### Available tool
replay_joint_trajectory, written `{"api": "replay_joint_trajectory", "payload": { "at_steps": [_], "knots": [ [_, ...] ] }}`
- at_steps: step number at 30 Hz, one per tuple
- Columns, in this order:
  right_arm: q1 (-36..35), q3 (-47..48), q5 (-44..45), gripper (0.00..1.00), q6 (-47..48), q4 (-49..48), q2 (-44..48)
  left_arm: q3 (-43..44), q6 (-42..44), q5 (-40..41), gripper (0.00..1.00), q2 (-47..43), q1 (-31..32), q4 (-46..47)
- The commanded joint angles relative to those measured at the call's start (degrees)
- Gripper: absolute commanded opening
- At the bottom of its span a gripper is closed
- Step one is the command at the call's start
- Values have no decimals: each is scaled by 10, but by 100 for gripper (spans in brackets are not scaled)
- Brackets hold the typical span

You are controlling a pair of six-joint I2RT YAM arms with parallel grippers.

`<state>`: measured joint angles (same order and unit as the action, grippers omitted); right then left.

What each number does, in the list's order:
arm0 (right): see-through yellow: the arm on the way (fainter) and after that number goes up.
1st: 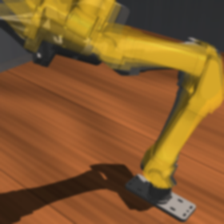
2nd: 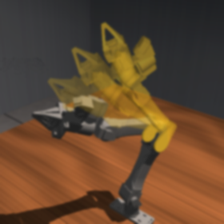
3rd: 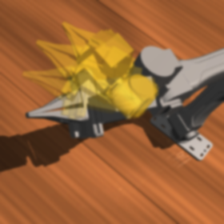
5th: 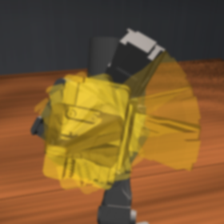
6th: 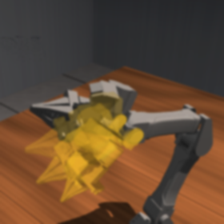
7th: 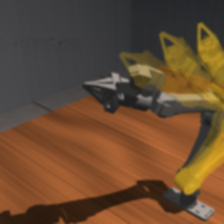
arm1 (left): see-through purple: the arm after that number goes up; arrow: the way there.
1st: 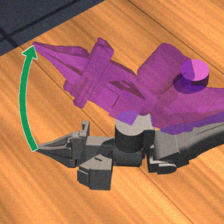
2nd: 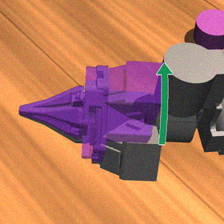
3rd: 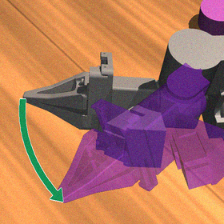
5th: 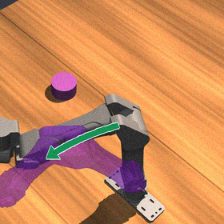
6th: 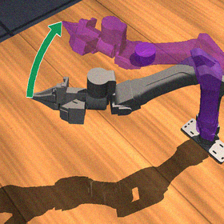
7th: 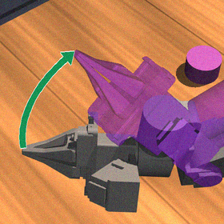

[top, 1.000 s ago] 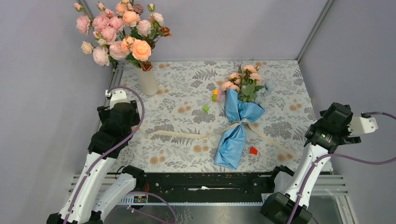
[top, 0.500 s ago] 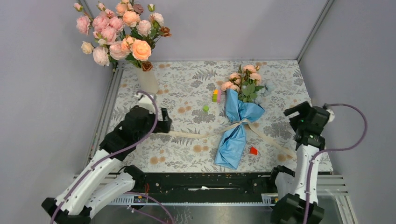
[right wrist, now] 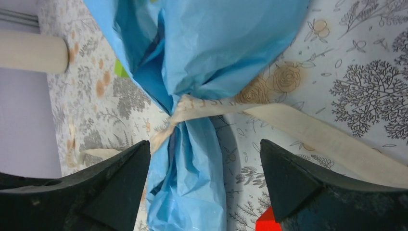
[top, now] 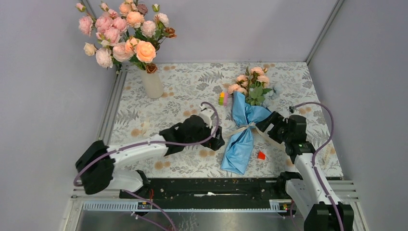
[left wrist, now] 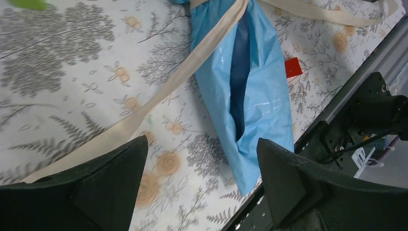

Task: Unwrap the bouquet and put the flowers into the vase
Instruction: Untie the ribbon from the wrapping paper.

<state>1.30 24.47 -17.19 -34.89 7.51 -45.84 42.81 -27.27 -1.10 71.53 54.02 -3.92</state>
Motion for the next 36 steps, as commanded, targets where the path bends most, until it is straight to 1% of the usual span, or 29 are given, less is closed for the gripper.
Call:
{"api": "replay_joint_trajectory", "payload": {
  "at_steps": [1, 5, 7, 13, 14, 15, 18, 19, 21, 27, 29, 30, 31, 33, 34, 36],
  "knots": [
    [-10, -20, -10, 89, 19, -34, 3, 54, -22, -6, 90, 79, 19, 123],
    [-10, -36, -6, 88, -13, -48, 3, 106, -47, -7, 90, 146, 28, 138],
    [-26, -47, -3, 88, -30, -66, -1, 133, -42, -1, 90, 175, 34, 139],
    [-36, -29, 1, 87, -37, -97, -42, 202, -9, 4, 89, 252, 37, 112],
    [-36, -26, 2, 87, -39, -99, -47, 211, -4, 5, 87, 260, 37, 109],
    [-37, -24, 4, 86, -40, -104, -52, 218, -1, 4, 83, 267, 37, 105],
    [-39, -22, 11, 80, -47, -119, -69, 242, 9, 8, 67, 284, 38, 90],
    [-41, -21, 10, 77, -50, -125, -76, 249, 12, 9, 64, 291, 38, 83],
    [-43, -18, 8, 75, -58, -138, -93, 264, 21, 20, 61, 303, 39, 67],
    [-54, -12, 12, 70, -66, -162, -132, 289, 34, 23, 60, 335, 42, 59],
    [-56, -10, 16, 66, -65, -166, -139, 296, 38, 25, 59, 346, 42, 57],
    [-56, -10, 18, 63, -66, -168, -143, 303, 42, 26, 58, 352, 42, 55],
    [-56, -10, 20, 61, -66, -169, -146, 307, 44, 29, 56, 357, 42, 51],
    [-56, -7, 22, 58, -67, -173, -152, 321, 53, 37, 51, 370, 43, 41],
    [-56, -6, 24, 55, -66, -174, -156, 330, 58, 44, 46, 374, 43, 29],
    [-56, -5, 32, 49, -66, -179, -162, 337, 66, 57, 39, 380, 43, 21]
  ]
}}
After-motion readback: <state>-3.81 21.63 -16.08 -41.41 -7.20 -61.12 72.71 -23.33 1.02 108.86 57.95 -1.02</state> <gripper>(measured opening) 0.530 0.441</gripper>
